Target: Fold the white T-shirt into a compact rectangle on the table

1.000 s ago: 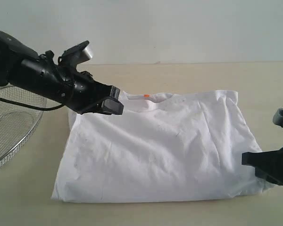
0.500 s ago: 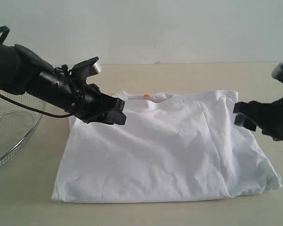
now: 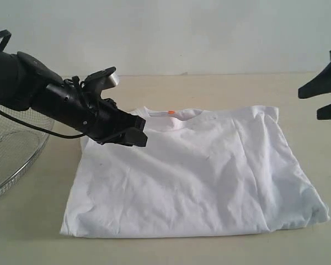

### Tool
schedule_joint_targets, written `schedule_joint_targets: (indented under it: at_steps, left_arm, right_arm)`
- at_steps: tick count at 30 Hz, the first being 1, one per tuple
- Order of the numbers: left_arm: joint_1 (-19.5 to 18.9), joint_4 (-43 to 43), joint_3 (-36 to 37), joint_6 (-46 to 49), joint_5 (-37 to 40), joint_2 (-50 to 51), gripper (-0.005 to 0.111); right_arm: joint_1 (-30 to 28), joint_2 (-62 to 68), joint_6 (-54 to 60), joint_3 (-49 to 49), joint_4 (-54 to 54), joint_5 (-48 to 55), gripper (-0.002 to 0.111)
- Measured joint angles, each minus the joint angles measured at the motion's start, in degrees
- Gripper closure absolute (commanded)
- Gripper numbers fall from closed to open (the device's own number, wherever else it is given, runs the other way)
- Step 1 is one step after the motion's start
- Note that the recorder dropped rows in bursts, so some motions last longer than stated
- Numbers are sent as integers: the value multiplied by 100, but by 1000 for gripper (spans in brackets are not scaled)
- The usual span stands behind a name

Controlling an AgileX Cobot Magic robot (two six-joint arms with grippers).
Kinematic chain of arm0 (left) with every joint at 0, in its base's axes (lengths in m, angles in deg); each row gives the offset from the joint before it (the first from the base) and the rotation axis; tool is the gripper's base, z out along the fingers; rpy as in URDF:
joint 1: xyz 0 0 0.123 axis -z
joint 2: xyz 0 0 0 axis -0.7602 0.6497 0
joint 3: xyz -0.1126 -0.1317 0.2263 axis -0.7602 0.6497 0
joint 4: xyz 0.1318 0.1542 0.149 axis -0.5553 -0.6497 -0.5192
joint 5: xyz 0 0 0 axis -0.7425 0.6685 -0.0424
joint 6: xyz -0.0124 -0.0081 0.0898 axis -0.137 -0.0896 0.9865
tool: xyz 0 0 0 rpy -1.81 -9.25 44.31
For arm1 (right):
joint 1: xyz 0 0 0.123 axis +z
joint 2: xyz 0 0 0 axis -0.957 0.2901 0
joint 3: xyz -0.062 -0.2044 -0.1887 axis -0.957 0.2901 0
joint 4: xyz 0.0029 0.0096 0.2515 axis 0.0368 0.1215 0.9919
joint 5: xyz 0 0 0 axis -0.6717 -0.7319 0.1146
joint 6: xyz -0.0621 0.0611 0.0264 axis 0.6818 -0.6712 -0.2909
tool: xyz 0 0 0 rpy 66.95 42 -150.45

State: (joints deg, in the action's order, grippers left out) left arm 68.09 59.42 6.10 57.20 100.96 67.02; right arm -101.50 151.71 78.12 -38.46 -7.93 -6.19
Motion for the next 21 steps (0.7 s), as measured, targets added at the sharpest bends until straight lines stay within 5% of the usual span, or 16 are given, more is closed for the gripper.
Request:
schedule_joint_targets:
  at_steps: [21]
  left_arm:
    - [0,-9,0,10,60,0,70]
  right_arm:
    - [-221,1640,689,-149,-164,77,49]
